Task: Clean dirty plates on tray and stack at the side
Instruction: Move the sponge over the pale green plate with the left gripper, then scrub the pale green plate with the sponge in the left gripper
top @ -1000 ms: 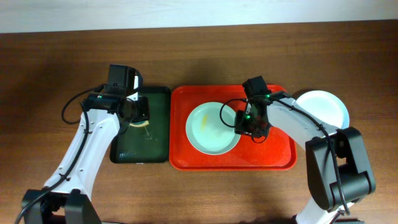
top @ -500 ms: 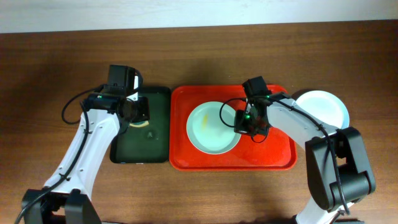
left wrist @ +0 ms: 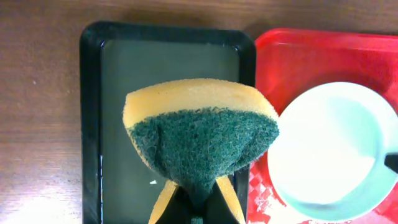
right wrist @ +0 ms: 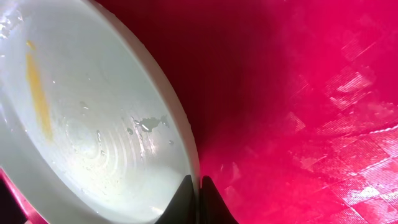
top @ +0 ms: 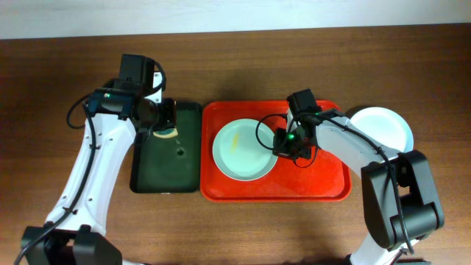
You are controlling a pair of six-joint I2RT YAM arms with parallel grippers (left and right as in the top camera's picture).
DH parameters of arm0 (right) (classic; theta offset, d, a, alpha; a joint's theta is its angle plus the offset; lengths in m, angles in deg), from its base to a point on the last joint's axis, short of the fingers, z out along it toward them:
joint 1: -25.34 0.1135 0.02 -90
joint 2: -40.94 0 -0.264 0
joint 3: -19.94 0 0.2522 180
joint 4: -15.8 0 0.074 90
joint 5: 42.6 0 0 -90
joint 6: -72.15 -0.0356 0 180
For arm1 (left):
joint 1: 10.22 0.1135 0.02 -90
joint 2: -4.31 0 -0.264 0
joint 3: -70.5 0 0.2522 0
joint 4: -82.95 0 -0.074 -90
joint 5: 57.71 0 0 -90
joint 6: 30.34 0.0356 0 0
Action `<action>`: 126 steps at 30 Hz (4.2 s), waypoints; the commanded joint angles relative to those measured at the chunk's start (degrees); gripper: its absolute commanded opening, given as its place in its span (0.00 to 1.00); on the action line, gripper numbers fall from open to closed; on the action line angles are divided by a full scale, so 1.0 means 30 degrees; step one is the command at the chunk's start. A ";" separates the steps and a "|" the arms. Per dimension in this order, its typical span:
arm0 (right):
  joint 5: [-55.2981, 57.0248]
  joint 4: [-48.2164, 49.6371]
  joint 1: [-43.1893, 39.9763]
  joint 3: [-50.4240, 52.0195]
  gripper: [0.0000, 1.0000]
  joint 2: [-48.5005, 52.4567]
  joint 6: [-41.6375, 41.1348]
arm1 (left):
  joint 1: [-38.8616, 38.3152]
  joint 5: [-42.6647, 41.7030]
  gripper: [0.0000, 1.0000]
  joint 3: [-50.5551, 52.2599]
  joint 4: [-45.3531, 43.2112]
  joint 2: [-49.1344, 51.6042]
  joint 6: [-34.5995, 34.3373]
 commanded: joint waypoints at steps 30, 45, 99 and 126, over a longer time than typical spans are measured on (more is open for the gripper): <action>0.0765 0.0328 0.1209 0.0197 0.04 0.0175 0.0969 | -0.5100 -0.2259 0.00 -0.0073 -0.1486 0.4838 -0.1851; 0.0772 0.0321 0.1209 0.0197 0.04 0.0175 0.1362 | -0.5100 -0.2404 0.00 -0.0073 -0.2732 0.7431 -0.1049; 0.0765 0.0452 0.1209 0.0197 0.04 0.0175 0.1355 | -0.5938 -0.3220 0.00 0.0036 -0.2841 1.0499 -0.0124; 0.0765 0.0270 0.1209 0.0197 0.04 0.0182 0.1355 | -0.3534 -1.0557 0.00 -0.2113 0.0342 0.8313 0.3351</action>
